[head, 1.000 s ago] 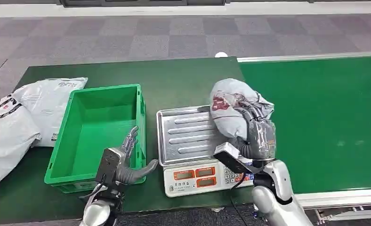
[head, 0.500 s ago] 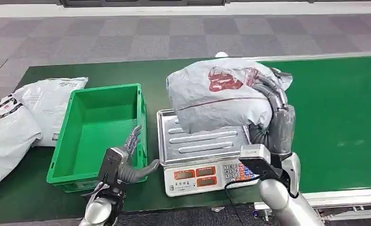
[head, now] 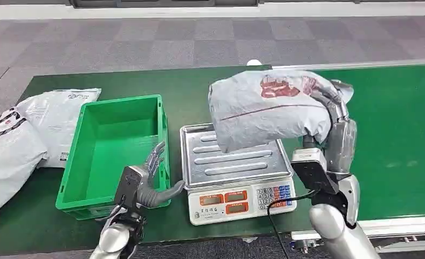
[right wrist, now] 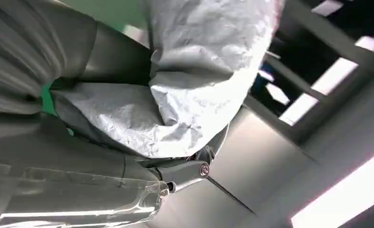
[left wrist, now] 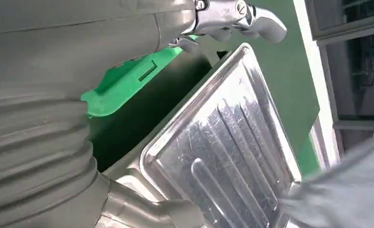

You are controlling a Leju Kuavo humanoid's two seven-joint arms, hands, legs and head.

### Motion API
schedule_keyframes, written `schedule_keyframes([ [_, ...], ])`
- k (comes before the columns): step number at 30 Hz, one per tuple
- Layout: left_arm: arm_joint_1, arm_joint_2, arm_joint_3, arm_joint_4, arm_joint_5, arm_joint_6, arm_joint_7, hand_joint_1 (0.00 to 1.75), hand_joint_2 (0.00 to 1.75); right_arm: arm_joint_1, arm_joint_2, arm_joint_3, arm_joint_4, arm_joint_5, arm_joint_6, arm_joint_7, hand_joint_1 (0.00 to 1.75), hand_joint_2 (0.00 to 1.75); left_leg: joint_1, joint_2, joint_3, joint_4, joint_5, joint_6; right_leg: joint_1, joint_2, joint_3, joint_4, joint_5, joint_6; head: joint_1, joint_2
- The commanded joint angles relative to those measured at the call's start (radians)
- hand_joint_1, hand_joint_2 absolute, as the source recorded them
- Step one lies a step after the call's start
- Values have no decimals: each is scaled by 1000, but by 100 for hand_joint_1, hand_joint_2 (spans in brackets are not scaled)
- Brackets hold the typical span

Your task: Moved the parcel from conveyor to table for the left to box.

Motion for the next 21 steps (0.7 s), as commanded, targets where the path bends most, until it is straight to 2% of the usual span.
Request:
schedule_keyframes([
  [1,59,17,-4,5,-14,12,58,0,175,239,135,-189,340,-69,165,77,175,175,1,0,-2,-4,3,1,2,-1,0,-5,3,-2,0,0],
  [2,62,16,-2,4,-19,5,63,0,175,234,151,-193,408,-110,231,104,175,175,1,3,-6,-7,4,2,2,0,-1,-7,5,-3,0,0],
  [4,58,13,-3,16,-24,-4,65,0,175,217,171,-202,527,-112,272,137,175,175,1,6,-11,-8,3,1,2,3,-3,-8,6,-4,0,0],
  [7,43,11,-11,41,-26,-12,66,0,175,184,193,-205,720,-72,321,176,175,175,2,5,-7,-7,0,0,2,4,-1,-6,2,-3,0,0],
  [10,40,4,-15,44,-26,-21,70,0,175,158,200,-211,833,-47,336,187,175,175,1,4,-4,-7,-1,0,2,3,1,-5,0,-3,0,0],
  [12,39,2,-16,43,-26,-22,70,0,175,154,198,-210,844,-42,338,185,175,175,2,6,0,-8,-2,-2,3,5,4,-5,0,-4,0,0],
  [15,41,0,-17,38,-28,-28,78,0,175,132,198,-198,873,7,338,180,175,175,2,8,-5,-7,-1,0,2,6,-2,-5,-1,-4,0,0],
  [16,43,0,-16,37,-29,-28,79,0,175,126,202,-197,865,14,335,175,175,175,3,10,2,-4,-6,-1,3,9,4,-2,-4,-3,1,0],
  [18,45,0,-15,33,-31,-30,81,0,175,126,204,-191,840,30,339,178,175,175,3,11,-4,-8,-1,-1,4,9,-2,-7,2,-5,0,0],
  [19,46,-1,-14,32,-32,-31,81,0,175,128,204,-185,815,41,336,168,175,175,4,12,2,-2,-7,-3,5,11,3,0,-3,-5,0,0],
  [20,48,-1,-13,29,-34,-32,82,0,175,131,201,-165,768,62,327,144,175,175,5,13,-4,-3,-4,-2,5,11,-3,-2,0,-5,1,0],
  [21,50,-1,-12,27,-34,-32,82,0,175,136,203,-158,729,67,328,152,175,175,5,15,2,1,-10,-2,6,13,3,1,-5,-5,0,0],
])
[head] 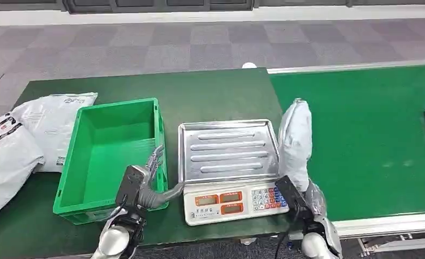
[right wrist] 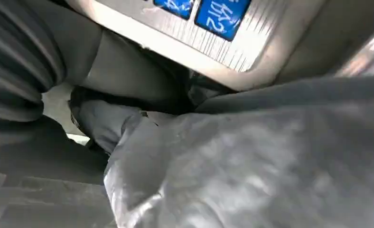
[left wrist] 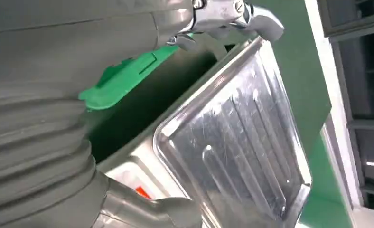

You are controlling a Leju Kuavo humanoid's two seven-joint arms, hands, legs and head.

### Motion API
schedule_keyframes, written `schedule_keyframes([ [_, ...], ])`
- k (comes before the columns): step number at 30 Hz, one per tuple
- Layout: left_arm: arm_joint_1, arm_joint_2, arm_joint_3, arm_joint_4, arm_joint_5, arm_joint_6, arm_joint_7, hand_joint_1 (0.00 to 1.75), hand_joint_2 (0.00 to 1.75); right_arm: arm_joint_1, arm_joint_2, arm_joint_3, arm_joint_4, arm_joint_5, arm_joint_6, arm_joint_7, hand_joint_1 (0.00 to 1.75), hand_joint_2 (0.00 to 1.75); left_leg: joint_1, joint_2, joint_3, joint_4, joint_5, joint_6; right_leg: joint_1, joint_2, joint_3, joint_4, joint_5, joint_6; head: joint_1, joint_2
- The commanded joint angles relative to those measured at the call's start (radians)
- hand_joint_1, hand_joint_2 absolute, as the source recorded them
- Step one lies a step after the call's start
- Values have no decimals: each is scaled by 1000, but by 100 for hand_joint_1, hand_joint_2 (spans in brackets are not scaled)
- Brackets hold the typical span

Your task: Moved the parcel from conveyor to table for the left to box.

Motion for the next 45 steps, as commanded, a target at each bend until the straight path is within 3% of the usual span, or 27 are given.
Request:
schedule_keyframes([
  [1,33,10,-11,54,-5,-13,13,0,175,42,35,60,-11,55,12,-44,175,175,0,2,-28,4,10,3,0,0,-27,3,11,-2,0,0],
  [2,34,10,-9,52,-6,-13,13,0,175,49,34,68,-51,57,19,-28,175,175,0,4,-20,6,6,2,0,3,-20,5,8,-1,0,0],
  [3,35,11,-8,49,-7,-13,13,0,175,54,33,75,-87,61,35,-1,175,175,0,4,-27,5,9,2,0,2,-27,4,11,-2,-1,0],
  [4,37,10,-6,48,-8,-13,13,0,175,62,28,85,-122,60,32,-4,175,175,0,5,-18,6,5,2,0,4,-19,5,7,-1,0,0],
  [5,37,10,-6,47,-8,-14,13,0,175,64,27,88,-131,58,34,-1,175,175,0,6,-25,5,8,3,0,3,-26,4,10,-2,0,0],
  [6,37,10,-5,48,-9,-14,13,0,175,67,17,101,-145,62,29,-17,175,175,-1,5,-16,4,5,2,-1,3,-16,3,7,-1,0,0],
  [7,36,10,-4,50,-12,-14,12,0,175,77,-2,131,-197,72,10,-36,175,175,-1,5,-23,3,8,2,-1,2,-23,2,9,-2,0,0],
  [8,35,9,-4,51,-13,-14,11,0,175,88,-14,151,-248,85,-3,-40,175,175,-1,5,-14,3,5,2,-1,4,-15,3,6,-2,0,0],
  [10,37,10,-7,49,-19,-14,2,0,175,118,-44,190,-375,144,-39,-24,175,175,-1,5,-11,2,3,1,-1,3,-11,3,4,-1,-1,0],
  [13,35,9,-9,54,-20,-13,-4,0,175,144,-72,205,-491,177,-57,-13,175,175,-2,3,-13,-2,5,2,-1,2,-14,1,5,-3,-1,0],
  [14,32,9,-10,59,-20,-13,-4,0,175,144,-78,203,-505,186,-71,-16,175,175,-2,2,-8,-1,3,1,-2,1,-8,2,3,-2,0,0],
  [15,30,9,-11,62,-20,-13,-4,0,175,143,-83,198,-518,180,-68,-14,175,175,-3,2,-14,-3,5,2,-2,1,-14,0,5,-3,0,0],
  [21,27,10,-11,69,-18,-12,-8,0,175,142,-92,186,-527,189,-81,-17,175,175,-2,2,-12,-6,5,2,-1,-1,-12,-2,4,-3,-1,0],
  [25,25,9,-8,73,-10,-12,-23,0,175,147,-101,111,-641,279,-224,-55,175,175,-2,2,-14,-5,6,2,-2,-1,-14,-2,5,-3,-1,0],
  [29,14,7,-14,86,-8,-20,-29,0,175,126,-136,48,-721,278,-252,-60,175,175,-3,0,-14,-4,5,2,-3,-2,-13,0,3,-2,-1,0],
  [38,10,10,-18,92,-5,-20,-32,0,175,112,-132,58,-710,282,-260,-72,175,175,-3,-2,-13,-4,5,1,-3,-3,-12,-1,3,-3,-1,0],
  [42,13,18,-23,93,6,-18,-42,0,175,70,-156,74,-682,278,-173,-40,175,175,-3,-2,-11,-4,4,1,-3,-2,-10,0,2,-2,-1,0],
  [45,31,28,-16,67,18,-5,-43,0,175,106,-167,60,-701,279,-148,-4,175,175,-3,-2,-15,-5,7,1,-3,-3,-13,-2,5,-3,-1,0],
])
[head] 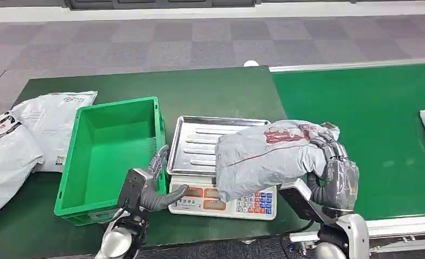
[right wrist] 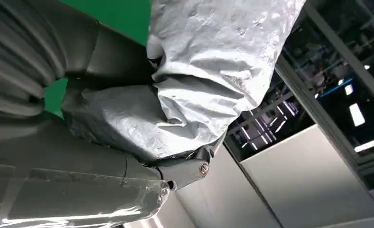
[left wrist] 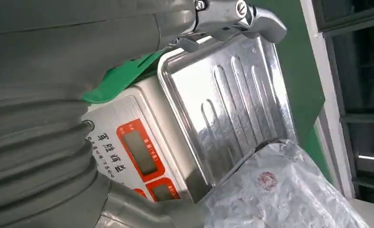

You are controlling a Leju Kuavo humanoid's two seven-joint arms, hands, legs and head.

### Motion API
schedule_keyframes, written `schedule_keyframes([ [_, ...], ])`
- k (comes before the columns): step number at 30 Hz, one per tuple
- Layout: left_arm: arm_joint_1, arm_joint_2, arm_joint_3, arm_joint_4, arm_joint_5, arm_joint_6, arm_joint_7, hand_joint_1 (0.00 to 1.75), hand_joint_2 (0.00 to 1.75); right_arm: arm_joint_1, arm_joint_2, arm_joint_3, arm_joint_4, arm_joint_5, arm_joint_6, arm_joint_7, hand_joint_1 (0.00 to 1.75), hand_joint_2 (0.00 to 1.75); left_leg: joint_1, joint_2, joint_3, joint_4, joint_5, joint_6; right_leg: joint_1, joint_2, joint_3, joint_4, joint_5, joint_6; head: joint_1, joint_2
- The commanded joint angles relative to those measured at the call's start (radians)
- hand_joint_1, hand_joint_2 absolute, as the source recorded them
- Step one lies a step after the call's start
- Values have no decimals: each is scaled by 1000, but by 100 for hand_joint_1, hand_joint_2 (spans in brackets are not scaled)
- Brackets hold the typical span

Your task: Moved the parcel from conveyor to table for the left to box.

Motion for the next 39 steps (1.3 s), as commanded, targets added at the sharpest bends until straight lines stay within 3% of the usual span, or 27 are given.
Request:
schedule_keyframes([
  [1,26,45,-15,56,22,15,7,0,175,-3,-52,-18,7,-11,66,54,175,175,-1,1,-4,-1,3,2,0,0,-4,-1,3,-1,0,0],
  [4,21,43,-17,60,22,13,7,0,175,-18,-67,-3,51,-42,127,71,175,175,-1,1,-6,-2,4,3,0,-1,-6,-2,4,-2,0,0],
  [9,12,26,-33,67,24,2,17,0,175,-155,-15,62,290,-92,205,64,175,175,0,5,-6,-3,5,2,1,3,-7,-4,6,-2,0,0],
  [14,1,26,-47,82,27,-2,14,0,175,-294,26,113,503,-131,211,31,175,175,0,8,-6,-4,6,2,1,5,-8,-4,8,-2,0,0],
  [23,1,33,-51,84,29,-3,12,0,175,-302,20,125,511,-145,211,21,175,175,0,-3,1,-1,5,2,0,-3,-4,-1,3,-1,0,0],
  [28,-6,38,-59,106,42,7,1,0,175,-464,59,239,650,-169,231,-25,175,175,-1,4,-6,-3,7,2,0,3,-8,-2,7,-2,0,0],
  [31,-10,40,-63,117,48,13,-10,0,175,-504,64,294,618,-155,226,-32,175,175,-1,7,-15,-7,13,3,0,4,-16,-5,13,-4,0,0],
  [36,-28,42,-68,144,62,23,-30,0,175,-532,57,385,534,-151,249,-77,175,175,-1,4,-15,-6,12,2,0,1,-16,-4,12,-4,0,0],
  [37,-31,42,-68,147,63,27,-36,0,175,-528,60,398,518,-157,252,-76,80,175,-1,2,-14,-6,13,2,-1,-1,-15,-4,11,-4,0,0],
  [38,-32,43,-64,146,68,37,-45,0,175,-524,55,419,500,-156,245,-80,0,175,-1,-2,-3,-3,10,1,-1,-3,-10,-1,6,-2,0,0],
  [39,-33,43,-59,141,68,47,-48,0,175,-514,57,417,490,-167,230,-77,0,175,-1,-1,-4,-3,11,1,0,-3,-12,-2,8,-3,0,0],
])
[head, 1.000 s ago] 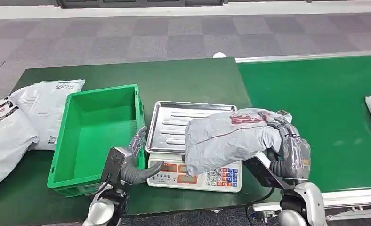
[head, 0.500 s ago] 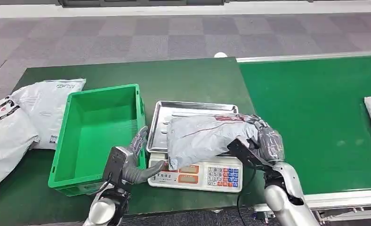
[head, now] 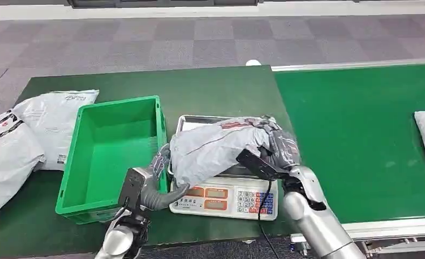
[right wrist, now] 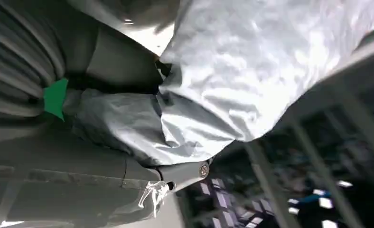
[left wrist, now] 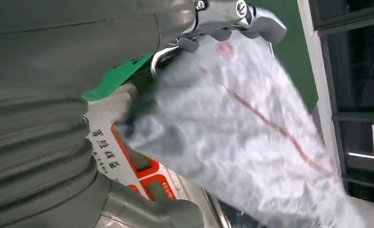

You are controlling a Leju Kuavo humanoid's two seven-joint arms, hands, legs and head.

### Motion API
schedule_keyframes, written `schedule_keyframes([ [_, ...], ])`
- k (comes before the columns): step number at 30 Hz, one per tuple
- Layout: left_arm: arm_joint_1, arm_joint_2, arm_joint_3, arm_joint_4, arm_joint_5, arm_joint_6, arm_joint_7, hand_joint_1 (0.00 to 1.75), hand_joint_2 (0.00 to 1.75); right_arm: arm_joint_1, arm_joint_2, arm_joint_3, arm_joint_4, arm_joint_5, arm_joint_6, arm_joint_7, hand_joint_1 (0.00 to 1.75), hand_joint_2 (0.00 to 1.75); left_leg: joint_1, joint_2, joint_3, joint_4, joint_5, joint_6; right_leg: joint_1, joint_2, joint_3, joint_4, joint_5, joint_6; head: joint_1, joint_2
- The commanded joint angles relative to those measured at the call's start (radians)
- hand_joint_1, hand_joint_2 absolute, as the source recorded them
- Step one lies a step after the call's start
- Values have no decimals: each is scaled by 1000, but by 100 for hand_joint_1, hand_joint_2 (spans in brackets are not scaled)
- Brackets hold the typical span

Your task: Moved the parcel from conveyor to table for the left to box.

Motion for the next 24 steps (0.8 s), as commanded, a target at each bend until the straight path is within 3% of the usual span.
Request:
schedule_keyframes([
  [1,-16,36,-26,105,19,36,-20,0,175,-67,9,174,-33,-28,-10,-24,0,175,0,7,-3,-3,3,2,0,4,-5,-2,4,-3,0,0],
  [12,-16,36,-16,96,19,49,-18,0,175,-55,-5,146,-25,-65,-40,-36,0,175,0,7,-8,-4,6,2,0,4,-9,-3,8,-4,0,0],
  [24,-16,36,-16,96,19,49,-18,0,175,-55,-5,146,-25,-65,-40,-36,0,175,0,5,-3,-2,4,1,0,3,-5,-1,5,-3,0,0],
])
